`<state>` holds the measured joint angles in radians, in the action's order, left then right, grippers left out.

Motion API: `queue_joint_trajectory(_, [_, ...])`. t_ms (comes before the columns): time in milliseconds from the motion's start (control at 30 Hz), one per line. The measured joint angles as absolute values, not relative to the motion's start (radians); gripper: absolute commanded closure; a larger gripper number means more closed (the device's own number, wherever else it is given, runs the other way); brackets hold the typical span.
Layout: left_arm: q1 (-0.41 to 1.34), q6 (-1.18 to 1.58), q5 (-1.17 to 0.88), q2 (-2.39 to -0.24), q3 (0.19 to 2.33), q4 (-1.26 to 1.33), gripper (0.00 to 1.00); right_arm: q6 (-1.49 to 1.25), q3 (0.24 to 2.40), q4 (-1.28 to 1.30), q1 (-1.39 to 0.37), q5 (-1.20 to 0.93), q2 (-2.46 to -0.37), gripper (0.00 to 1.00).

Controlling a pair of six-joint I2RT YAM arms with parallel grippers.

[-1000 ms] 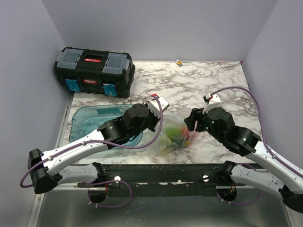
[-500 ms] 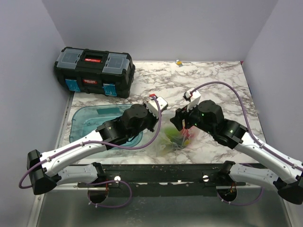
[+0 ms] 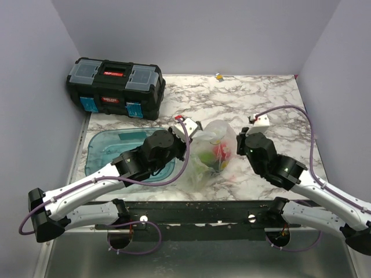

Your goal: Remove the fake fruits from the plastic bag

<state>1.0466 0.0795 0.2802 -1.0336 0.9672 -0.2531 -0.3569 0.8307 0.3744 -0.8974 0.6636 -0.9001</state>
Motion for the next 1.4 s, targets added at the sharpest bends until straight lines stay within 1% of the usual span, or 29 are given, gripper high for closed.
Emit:
queue_joint_trajectory(33, [1.047,0.080,0.285,-1.023,0.963,-0.249,1.00,-0.384,0.817,0.382,-0.896,0.691,-0.876,0.90])
queue_joint_trajectory(100, [1.047,0.080,0.292,-1.005,0.956,-0.241,1.00,-0.412,0.799,0.393,-0.896,0.712,-0.830,0.80])
queue_joint_trajectory(167, [1.047,0.079,0.293,-0.997,0.955,-0.236,1.00,-0.410,0.793,0.391,-0.896,0.692,-0.796,0.56])
queue_joint_trajectory(200, [1.047,0.079,0.292,-0.998,0.955,-0.233,1.00,-0.392,0.793,0.385,-0.896,0.656,-0.781,0.41])
queue_joint_trajectory(233, [1.047,0.079,0.292,-0.999,0.955,-0.233,1.00,-0.387,0.793,0.381,-0.896,0.628,-0.772,0.32])
queue_joint_trajectory(267, [1.047,0.079,0.292,-1.001,0.955,-0.233,1.00,-0.361,0.794,0.373,-0.895,0.580,-0.763,0.27])
queue_joint_trajectory(367, [1.047,0.080,0.290,-1.014,0.955,-0.233,1.00,-0.286,0.804,0.354,-0.896,0.396,-0.772,0.20])
queue_joint_trajectory(400, [1.047,0.080,0.289,-1.019,0.955,-0.233,1.00,-0.265,0.816,0.353,-0.896,0.337,-0.790,0.17])
queue_joint_trajectory(467, [1.047,0.080,0.284,-1.028,0.955,-0.233,1.00,-0.228,0.854,0.349,-0.896,0.238,-0.850,0.09])
queue_joint_trajectory(500, [1.046,0.080,0.280,-1.033,0.955,-0.234,1.00,-0.213,0.874,0.342,-0.896,0.205,-0.884,0.06])
queue_joint_trajectory(633, [1.047,0.080,0.277,-1.037,0.955,-0.234,1.00,-0.183,0.899,0.309,-0.902,0.183,-1.007,0.06])
queue_joint_trajectory(700, [1.047,0.080,0.277,-1.037,0.955,-0.234,1.00,-0.182,0.898,0.300,-0.904,0.205,-1.030,0.09])
queue_joint_trajectory(767, [1.047,0.080,0.277,-1.037,0.955,-0.233,1.00,-0.189,0.898,0.276,-0.905,0.258,-1.036,0.15])
queue_joint_trajectory(967, [1.047,0.080,0.274,-1.037,0.955,-0.232,1.00,-0.311,0.894,0.224,-0.908,0.526,-1.057,0.37])
queue_joint_trajectory(1067, [1.047,0.080,0.271,-1.037,0.955,-0.231,1.00,-0.360,0.862,0.196,-0.909,0.604,-1.055,0.53])
queue_joint_trajectory(1100, [1.047,0.080,0.269,-1.037,0.955,-0.231,1.00,-0.370,0.849,0.187,-0.909,0.622,-1.053,0.63])
queue_joint_trajectory(1200, [1.047,0.080,0.267,-1.037,0.955,-0.231,1.00,-0.384,0.806,0.154,-0.909,0.648,-1.039,0.85])
queue_joint_trajectory(1233, [1.047,0.080,0.265,-1.037,0.955,-0.231,1.00,-0.385,0.793,0.146,-0.909,0.650,-1.031,0.90])
queue_joint_trajectory(1300, [1.047,0.080,0.261,-1.037,0.955,-0.231,1.00,-0.385,0.775,0.135,-0.909,0.651,-1.009,0.90])
queue_joint_trajectory(1333, [1.047,0.080,0.261,-1.037,0.955,-0.231,1.00,-0.385,0.771,0.134,-0.909,0.651,-0.994,0.87])
queue_joint_trajectory(1367, [1.047,0.080,0.260,-1.037,0.955,-0.231,1.00,-0.384,0.770,0.134,-0.909,0.649,-0.981,0.78])
queue_joint_trajectory(1400, [1.047,0.080,0.260,-1.037,0.955,-0.231,1.00,-0.375,0.770,0.134,-0.909,0.640,-0.965,0.66])
